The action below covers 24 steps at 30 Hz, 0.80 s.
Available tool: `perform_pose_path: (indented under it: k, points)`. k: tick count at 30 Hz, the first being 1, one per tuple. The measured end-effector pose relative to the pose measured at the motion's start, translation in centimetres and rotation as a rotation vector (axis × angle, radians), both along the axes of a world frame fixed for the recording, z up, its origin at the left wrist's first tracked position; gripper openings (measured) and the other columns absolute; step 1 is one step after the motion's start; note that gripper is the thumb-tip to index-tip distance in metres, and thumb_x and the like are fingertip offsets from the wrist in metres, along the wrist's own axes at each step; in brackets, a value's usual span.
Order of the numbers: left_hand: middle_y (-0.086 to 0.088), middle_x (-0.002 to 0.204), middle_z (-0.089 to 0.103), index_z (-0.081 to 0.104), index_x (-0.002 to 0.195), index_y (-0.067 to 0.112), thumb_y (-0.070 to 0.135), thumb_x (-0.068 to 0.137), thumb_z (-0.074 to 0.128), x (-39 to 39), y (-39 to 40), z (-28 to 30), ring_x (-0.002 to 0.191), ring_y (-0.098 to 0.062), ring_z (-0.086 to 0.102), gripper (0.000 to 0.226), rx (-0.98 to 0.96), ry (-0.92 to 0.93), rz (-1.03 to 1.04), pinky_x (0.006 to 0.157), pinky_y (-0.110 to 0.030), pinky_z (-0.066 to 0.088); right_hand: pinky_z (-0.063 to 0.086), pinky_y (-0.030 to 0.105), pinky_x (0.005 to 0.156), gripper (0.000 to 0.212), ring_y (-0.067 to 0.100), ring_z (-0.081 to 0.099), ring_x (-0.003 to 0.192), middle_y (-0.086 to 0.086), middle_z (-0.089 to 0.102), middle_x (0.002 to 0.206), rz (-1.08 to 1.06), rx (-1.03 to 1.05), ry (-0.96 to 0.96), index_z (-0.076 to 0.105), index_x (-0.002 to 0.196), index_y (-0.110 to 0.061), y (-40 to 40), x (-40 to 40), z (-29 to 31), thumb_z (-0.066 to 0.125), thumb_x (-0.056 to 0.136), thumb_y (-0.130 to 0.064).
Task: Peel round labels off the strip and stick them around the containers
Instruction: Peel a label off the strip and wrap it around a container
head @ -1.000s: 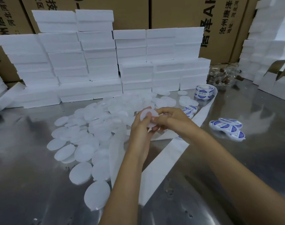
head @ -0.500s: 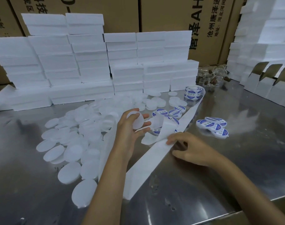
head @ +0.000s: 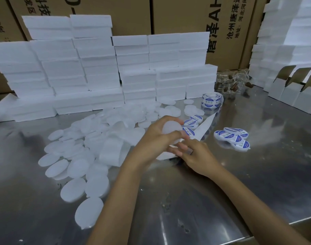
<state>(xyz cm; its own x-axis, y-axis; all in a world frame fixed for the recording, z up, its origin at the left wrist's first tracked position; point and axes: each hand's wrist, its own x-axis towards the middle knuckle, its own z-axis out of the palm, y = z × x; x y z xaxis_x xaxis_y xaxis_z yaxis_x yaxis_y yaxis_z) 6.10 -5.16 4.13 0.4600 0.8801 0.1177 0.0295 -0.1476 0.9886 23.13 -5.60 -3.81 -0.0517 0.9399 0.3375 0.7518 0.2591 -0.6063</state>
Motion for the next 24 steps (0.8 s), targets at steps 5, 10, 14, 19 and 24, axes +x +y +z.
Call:
perform_pose_path:
  k: [5, 10, 14, 19, 24]
  points:
    - [0.005, 0.099, 0.073, 0.060, 0.107, 0.029, 0.005, 0.082, 0.070, -0.4, 1.8, -2.7, 0.096, -0.017, 0.067, 0.036, 0.163, 0.285, 0.235, 0.087, -0.038, 0.057, 0.039, 0.028, 0.067, 0.031, 0.011, 0.053, 0.068, 0.018, 0.064, 0.071, -0.001, -0.149, 0.527, 0.060, 0.074, -0.004, 0.3, -0.2, 0.3, 0.063, 0.096, -0.025]
    - [0.016, 0.092, 0.072, 0.056, 0.105, 0.041, 0.011, 0.080, 0.076, -0.4, 2.3, -4.6, 0.091, -0.002, 0.065, 0.044, 0.216, 0.264, 0.198, 0.082, -0.025, 0.054, 0.041, 0.035, 0.076, 0.035, 0.018, 0.054, 0.073, 0.015, 0.066, 0.078, -0.028, -0.193, 0.708, 0.061, 0.075, -0.003, -0.3, 0.1, 0.4, 0.062, 0.096, -0.031]
    - [0.014, 0.099, 0.073, 0.057, 0.107, 0.039, 0.016, 0.088, 0.072, 0.1, 2.2, -5.0, 0.096, -0.002, 0.064, 0.033, 0.211, 0.244, 0.192, 0.083, -0.016, 0.051, 0.041, 0.036, 0.078, 0.035, 0.019, 0.055, 0.077, 0.022, 0.065, 0.084, -0.001, -0.208, 0.756, 0.061, 0.077, -0.004, -0.8, 0.3, 0.5, 0.061, 0.096, -0.034]
    - [-0.002, 0.103, 0.069, 0.059, 0.112, 0.026, 0.020, 0.089, 0.075, 0.7, 2.0, -5.0, 0.078, -0.009, 0.073, 0.029, -0.018, 0.075, 0.299, 0.059, -0.025, 0.058, 0.045, 0.045, 0.085, 0.028, 0.021, 0.059, 0.082, 0.023, 0.068, 0.090, 0.064, -0.185, 0.734, 0.064, 0.076, -0.014, -1.4, -0.2, 0.7, 0.059, 0.097, -0.032]
    - [-0.001, 0.101, 0.075, 0.060, 0.118, 0.023, 0.009, 0.079, 0.083, 0.6, 2.2, -5.3, 0.089, -0.014, 0.074, 0.048, -0.198, -0.041, 0.299, 0.071, -0.035, 0.062, 0.051, 0.051, 0.085, 0.020, 0.024, 0.068, 0.082, 0.013, 0.073, 0.084, 0.084, -0.106, 0.663, 0.066, 0.083, -0.016, -1.7, -0.8, 1.0, 0.059, 0.097, -0.029]
